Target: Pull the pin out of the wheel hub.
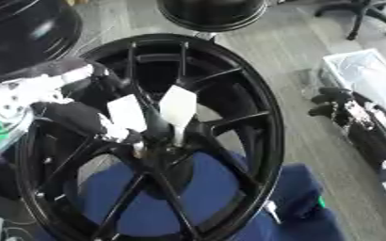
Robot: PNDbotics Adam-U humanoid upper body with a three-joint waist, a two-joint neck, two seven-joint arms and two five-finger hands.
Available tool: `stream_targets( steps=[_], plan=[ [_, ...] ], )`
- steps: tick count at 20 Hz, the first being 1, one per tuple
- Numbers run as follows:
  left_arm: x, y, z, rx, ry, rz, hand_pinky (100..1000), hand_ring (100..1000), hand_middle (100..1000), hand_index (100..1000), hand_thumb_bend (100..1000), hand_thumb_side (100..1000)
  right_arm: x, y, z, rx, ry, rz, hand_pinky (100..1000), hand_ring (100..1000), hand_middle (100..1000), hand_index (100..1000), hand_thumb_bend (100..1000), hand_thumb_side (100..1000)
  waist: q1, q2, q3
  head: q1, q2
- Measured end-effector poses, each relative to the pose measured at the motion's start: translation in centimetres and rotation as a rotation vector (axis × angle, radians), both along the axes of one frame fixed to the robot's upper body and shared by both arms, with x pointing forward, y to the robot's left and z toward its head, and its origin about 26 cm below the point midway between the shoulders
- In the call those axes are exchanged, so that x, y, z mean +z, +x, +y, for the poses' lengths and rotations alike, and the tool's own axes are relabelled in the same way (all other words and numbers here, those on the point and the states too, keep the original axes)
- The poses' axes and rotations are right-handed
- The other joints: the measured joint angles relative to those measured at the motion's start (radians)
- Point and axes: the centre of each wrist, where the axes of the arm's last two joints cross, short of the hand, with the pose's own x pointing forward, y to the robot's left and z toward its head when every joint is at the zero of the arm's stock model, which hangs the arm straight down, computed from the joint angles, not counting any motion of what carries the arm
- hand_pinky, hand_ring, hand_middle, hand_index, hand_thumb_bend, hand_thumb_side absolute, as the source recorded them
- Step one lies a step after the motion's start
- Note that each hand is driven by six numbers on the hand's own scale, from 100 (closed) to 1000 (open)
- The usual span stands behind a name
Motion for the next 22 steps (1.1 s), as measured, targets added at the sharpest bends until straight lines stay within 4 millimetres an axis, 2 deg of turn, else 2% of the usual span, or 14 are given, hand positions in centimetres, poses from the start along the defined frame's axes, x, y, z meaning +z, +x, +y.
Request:
stream_targets(
  steps=[4, 9, 14, 22],
  plan=[
    [0.4, -0.7, -0.3, -0.035, -0.003, -0.009, 840, 775, 665, 775, 632, 383, 0.0, 0.0, 0.0, 0.004, -0.001, 0.003, 887, 680, 709, 807, 100, 723, 0.000, 0.000, 0.000, 0.000, 0.000],
    [1.2, -1.4, -0.6, -0.076, -0.007, -0.029, 828, 764, 648, 764, 554, 247, -0.1, 0.0, 0.1, 0.007, -0.001, 0.007, 887, 679, 709, 807, 100, 722, 0.001, 0.000, 0.000, 0.000, 0.000],
    [1.5, -1.6, -0.7, -0.093, -0.003, -0.037, 825, 759, 638, 749, 476, 166, -0.2, 0.0, 0.1, 0.006, -0.001, 0.010, 887, 680, 710, 808, 100, 722, 0.002, 0.000, 0.000, 0.000, 0.001],
    [1.8, -1.8, -0.9, -0.116, 0.011, -0.047, 828, 760, 638, 688, 404, 153, -0.2, 0.0, 0.0, 0.005, -0.003, 0.012, 887, 680, 710, 808, 100, 721, 0.006, -0.005, 0.000, 0.000, 0.008]
  ],
)
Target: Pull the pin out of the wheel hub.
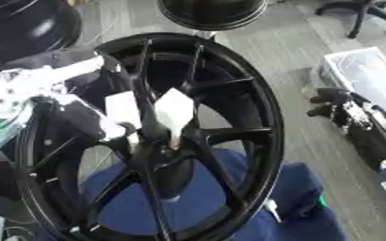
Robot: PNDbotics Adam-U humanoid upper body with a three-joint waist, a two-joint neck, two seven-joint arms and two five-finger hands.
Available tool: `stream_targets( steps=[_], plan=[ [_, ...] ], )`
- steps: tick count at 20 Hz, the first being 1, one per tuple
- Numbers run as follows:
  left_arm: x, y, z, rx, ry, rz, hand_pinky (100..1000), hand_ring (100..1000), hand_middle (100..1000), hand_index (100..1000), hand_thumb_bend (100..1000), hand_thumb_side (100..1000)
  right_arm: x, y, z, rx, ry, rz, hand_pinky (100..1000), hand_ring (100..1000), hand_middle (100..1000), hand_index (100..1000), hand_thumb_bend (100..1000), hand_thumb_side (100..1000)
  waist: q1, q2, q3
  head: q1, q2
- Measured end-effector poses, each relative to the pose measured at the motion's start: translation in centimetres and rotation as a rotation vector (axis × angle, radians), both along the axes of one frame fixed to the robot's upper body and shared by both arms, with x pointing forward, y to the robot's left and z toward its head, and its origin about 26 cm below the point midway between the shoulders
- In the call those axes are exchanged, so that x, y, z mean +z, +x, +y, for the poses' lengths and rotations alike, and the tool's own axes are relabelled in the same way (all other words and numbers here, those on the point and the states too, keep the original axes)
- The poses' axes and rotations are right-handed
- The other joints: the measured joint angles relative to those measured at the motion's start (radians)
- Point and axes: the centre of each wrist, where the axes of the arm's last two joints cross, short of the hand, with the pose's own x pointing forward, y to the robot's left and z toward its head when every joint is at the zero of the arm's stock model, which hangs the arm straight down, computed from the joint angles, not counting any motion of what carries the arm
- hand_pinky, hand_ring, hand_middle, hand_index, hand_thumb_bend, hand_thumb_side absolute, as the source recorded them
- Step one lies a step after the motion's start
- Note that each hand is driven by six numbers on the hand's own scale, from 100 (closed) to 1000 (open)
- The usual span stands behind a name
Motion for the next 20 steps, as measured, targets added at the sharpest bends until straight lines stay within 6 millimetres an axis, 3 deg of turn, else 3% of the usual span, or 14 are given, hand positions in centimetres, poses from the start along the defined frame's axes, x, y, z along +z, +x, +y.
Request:
stream_targets(
  steps=[13, 20],
  plan=[
    [0.19, -0.18, 0.34, -0.056, 0.091, -0.025, 848, 783, 669, 716, 446, 162, 0.05, -0.03, -0.09, -0.002, -0.008, 0.002, 887, 677, 709, 807, 100, 720, 0.004, -0.002, 0.005, 0.005, 0.001],
    [0.21, -0.04, 0.36, -0.058, 0.110, -0.035, 843, 777, 651, 671, 333, 136, 0.05, -0.02, -0.09, -0.002, -0.008, 0.002, 887, 678, 710, 808, 100, 722, 0.004, -0.002, 0.005, 0.008, 0.001]
  ],
)
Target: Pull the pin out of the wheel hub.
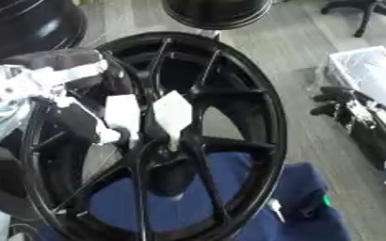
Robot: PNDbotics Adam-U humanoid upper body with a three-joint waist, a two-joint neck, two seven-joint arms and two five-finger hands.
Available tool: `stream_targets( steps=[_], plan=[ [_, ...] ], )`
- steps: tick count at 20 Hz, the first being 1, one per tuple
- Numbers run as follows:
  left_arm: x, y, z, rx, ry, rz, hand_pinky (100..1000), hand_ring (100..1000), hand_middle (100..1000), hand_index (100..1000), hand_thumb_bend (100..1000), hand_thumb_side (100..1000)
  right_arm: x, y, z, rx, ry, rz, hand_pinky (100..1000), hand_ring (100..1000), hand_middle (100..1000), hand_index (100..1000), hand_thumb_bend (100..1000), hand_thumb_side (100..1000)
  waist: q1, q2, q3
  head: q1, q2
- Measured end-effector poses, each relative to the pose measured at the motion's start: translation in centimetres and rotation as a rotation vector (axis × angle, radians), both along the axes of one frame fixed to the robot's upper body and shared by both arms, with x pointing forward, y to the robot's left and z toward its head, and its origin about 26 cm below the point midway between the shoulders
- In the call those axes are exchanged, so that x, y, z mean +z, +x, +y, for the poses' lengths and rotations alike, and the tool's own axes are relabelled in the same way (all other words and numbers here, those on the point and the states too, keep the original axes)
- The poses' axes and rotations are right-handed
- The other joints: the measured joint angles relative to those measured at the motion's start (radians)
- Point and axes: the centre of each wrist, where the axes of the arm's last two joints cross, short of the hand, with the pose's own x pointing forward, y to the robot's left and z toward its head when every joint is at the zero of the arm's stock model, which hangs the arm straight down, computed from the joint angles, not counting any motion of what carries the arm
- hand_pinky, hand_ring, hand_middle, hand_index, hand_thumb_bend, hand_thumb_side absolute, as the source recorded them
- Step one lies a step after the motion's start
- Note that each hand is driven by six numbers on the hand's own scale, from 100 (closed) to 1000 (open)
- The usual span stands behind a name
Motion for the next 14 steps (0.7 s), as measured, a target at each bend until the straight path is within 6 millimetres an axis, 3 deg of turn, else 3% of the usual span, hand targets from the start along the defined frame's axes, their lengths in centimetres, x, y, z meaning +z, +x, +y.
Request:
stream_targets(
  steps=[6, 14],
  plan=[
    [-0.01, -0.01, -0.02, -0.006, 0.005, 0.003, 839, 761, 620, 595, 191, 100, 0.01, 0.01, 0.00, 0.000, 0.000, 0.000, 887, 678, 711, 808, 100, 720, 0.000, 0.000, -0.002, 0.001, 0.000],
    [0.04, -0.07, -0.09, -0.036, 0.025, 0.013, 823, 735, 586, 416, 160, 100, 0.01, 0.01, 0.00, 0.000, 0.000, 0.000, 887, 678, 711, 808, 100, 723, 0.001, 0.000, -0.002, 0.005, 0.005]
  ],
)
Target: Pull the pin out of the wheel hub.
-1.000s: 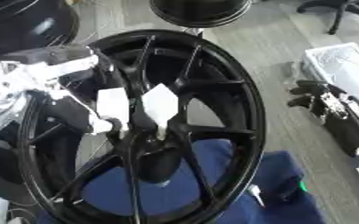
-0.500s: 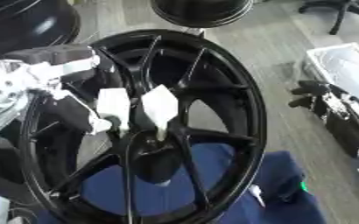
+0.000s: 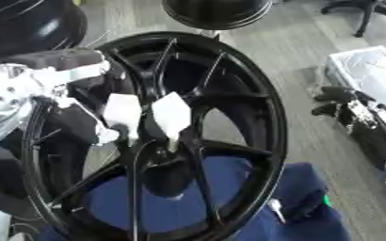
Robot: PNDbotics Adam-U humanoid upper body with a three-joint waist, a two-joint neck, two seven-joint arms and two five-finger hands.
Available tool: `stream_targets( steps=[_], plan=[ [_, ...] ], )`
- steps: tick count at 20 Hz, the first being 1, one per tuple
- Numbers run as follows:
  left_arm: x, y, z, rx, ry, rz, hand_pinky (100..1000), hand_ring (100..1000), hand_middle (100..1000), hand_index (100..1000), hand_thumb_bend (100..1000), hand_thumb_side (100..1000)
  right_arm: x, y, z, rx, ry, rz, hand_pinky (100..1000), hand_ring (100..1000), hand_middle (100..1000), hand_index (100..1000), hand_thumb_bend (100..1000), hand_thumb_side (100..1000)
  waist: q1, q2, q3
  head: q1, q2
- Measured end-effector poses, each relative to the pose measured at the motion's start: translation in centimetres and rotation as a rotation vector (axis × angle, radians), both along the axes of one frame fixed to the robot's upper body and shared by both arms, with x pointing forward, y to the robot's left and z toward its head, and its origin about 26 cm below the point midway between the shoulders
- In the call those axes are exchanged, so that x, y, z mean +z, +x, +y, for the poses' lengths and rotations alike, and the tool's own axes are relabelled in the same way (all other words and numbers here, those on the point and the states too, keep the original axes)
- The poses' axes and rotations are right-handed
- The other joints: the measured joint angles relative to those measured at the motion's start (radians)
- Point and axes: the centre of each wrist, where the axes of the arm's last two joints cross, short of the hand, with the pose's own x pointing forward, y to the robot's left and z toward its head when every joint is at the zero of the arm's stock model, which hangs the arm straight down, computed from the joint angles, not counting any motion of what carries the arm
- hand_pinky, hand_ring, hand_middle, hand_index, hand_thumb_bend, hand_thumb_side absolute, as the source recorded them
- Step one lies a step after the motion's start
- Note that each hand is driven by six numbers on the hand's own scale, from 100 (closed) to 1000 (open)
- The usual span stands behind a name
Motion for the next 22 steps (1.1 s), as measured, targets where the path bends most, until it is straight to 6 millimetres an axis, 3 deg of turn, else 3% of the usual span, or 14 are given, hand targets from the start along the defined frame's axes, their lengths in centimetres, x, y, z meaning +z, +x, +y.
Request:
stream_targets(
  steps=[3, 10, 16, 22],
  plan=[
    [0.1, -0.1, 0.0, -0.011, 0.001, 0.003, 821, 733, 583, 362, 189, 100, 0.0, 0.0, 0.0, 0.000, 0.000, 0.000, 886, 678, 711, 808, 100, 723, 0.000, 0.000, 0.000, 0.000, 0.002],
    [1.6, -0.9, 0.3, -0.022, -0.002, -0.049, 815, 724, 570, 335, 216, 100, 0.0, 0.0, 0.0, -0.002, 0.001, 0.001, 887, 678, 711, 808, 100, 723, 0.001, 0.000, 0.000, 0.000, 0.003],
    [3.9, -2.0, 1.0, -0.026, -0.077, -0.110, 792, 704, 554, 317, 127, 100, 0.0, 0.0, 0.0, -0.003, 0.001, 0.000, 887, 678, 711, 808, 100, 722, 0.001, 0.000, 0.001, 0.000, 0.004],
    [7.0, -4.4, 4.7, 0.036, -0.293, -0.194, 769, 683, 537, 303, 100, 100, 0.0, 0.0, 0.0, -0.007, 0.002, -0.002, 887, 678, 711, 808, 100, 721, 0.001, 0.000, 0.008, -0.005, 0.004]
  ],
)
